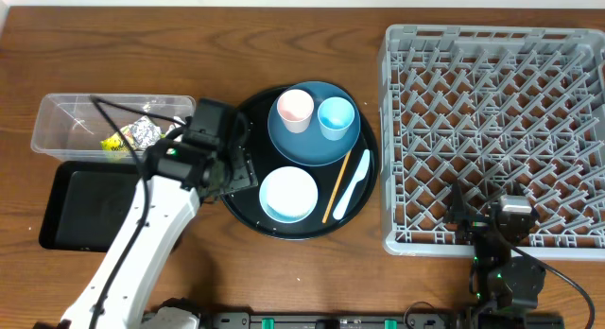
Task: Sort waste into correct bins and load items into the dishwasher rack
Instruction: 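Return the left gripper to the tray and grasp the brown shell, then carry the brown shell left and place it on the black tray, then reach the left gripper across the round tray toward the white bowl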
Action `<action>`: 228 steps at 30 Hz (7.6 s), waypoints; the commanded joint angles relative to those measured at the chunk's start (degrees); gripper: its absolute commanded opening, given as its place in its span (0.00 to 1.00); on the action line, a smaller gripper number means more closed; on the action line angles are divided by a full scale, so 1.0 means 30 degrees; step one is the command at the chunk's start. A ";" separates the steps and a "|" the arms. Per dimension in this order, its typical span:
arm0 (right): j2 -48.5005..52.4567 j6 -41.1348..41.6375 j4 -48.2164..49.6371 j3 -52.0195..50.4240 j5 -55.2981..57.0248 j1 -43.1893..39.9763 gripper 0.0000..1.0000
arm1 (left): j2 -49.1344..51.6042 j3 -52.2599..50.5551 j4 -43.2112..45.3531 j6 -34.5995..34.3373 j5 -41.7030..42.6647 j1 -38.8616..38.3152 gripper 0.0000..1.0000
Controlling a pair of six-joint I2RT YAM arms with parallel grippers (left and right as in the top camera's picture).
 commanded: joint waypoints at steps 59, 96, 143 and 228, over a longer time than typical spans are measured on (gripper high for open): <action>-0.0066 -0.0168 -0.0073 -0.0029 -0.0066 0.0153 0.99 | 0.7519 -0.1166 0.5464 0.5829 -0.3140 -0.0153 0.52; -0.0066 -0.0160 -0.0073 -0.0029 -0.0066 0.0153 0.99 | 0.8779 -0.0721 0.6120 0.6062 -0.3140 -0.0153 0.11; -0.0066 -0.0160 -0.0073 -0.0029 -0.0066 0.0153 0.99 | 0.4481 0.0262 0.1996 -0.2288 -0.4255 1.7864 0.06; -0.0051 -0.0160 -0.0073 -0.0029 -0.0066 0.0153 0.99 | 0.7672 0.1399 0.4401 -0.4138 -0.0488 -0.9493 0.48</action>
